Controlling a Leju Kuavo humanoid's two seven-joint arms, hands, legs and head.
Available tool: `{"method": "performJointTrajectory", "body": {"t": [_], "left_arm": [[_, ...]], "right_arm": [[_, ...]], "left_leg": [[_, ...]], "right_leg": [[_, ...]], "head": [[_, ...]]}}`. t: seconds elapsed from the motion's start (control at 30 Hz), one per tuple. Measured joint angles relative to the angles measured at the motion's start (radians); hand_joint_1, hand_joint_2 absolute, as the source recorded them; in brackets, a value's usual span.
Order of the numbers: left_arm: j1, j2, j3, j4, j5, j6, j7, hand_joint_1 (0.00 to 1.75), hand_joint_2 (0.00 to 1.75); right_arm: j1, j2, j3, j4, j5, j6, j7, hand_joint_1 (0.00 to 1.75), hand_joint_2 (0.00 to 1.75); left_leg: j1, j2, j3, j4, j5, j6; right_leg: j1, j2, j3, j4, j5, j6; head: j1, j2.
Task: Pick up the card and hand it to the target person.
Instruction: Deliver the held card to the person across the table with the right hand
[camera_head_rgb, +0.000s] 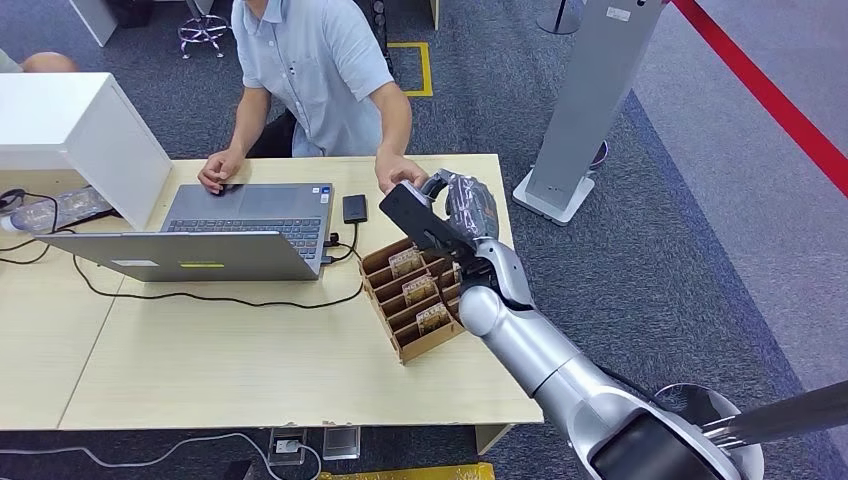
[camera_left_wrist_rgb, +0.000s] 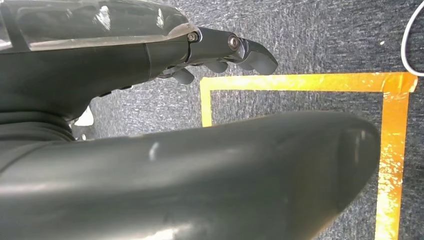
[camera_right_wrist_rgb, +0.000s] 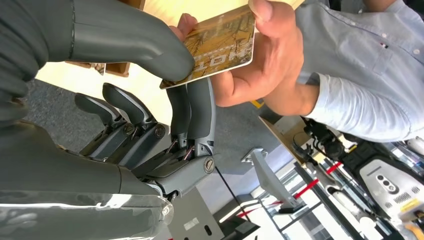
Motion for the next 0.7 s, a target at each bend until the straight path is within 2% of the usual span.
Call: {"method": "performJointTrajectory", "body": {"t": [0.1, 0.43, 0.7], "left_arm": [[0.000, -0.001, -0.008, 0.000, 0.000, -0.002, 0.001, 0.00, 0.00], [-0.005, -0.003, -0.018, 0.000, 0.001, 0.020, -0.008, 0.00, 0.00], [0.007, -0.003, -0.018, 0.000, 0.031, 0.026, -0.013, 0.00, 0.00]], "right_arm": [[-0.008, 0.014, 0.008, 0.041, -0.008, -0.004, -0.005, 0.00, 1.75], [-0.009, 0.014, 0.014, 0.104, -0.042, -0.033, -0.006, 0.00, 1.75], [0.040, -0.048, -0.003, 0.012, -0.052, -0.082, 0.023, 0.00, 1.75]], "left_leg": [[0.000, 0.000, 0.000, 0.000, 0.000, 0.000], [0.000, 0.000, 0.000, 0.000, 0.000, 0.000], [0.000, 0.000, 0.000, 0.000, 0.000, 0.000]], "right_leg": [[0.000, 0.000, 0.000, 0.000, 0.000, 0.000], [0.000, 0.000, -0.001, 0.000, 0.000, 0.000], [0.000, 0.000, -0.001, 0.000, 0.000, 0.000]], "head": [[0.000, 0.000], [0.000, 0.000], [0.000, 0.000]]}}
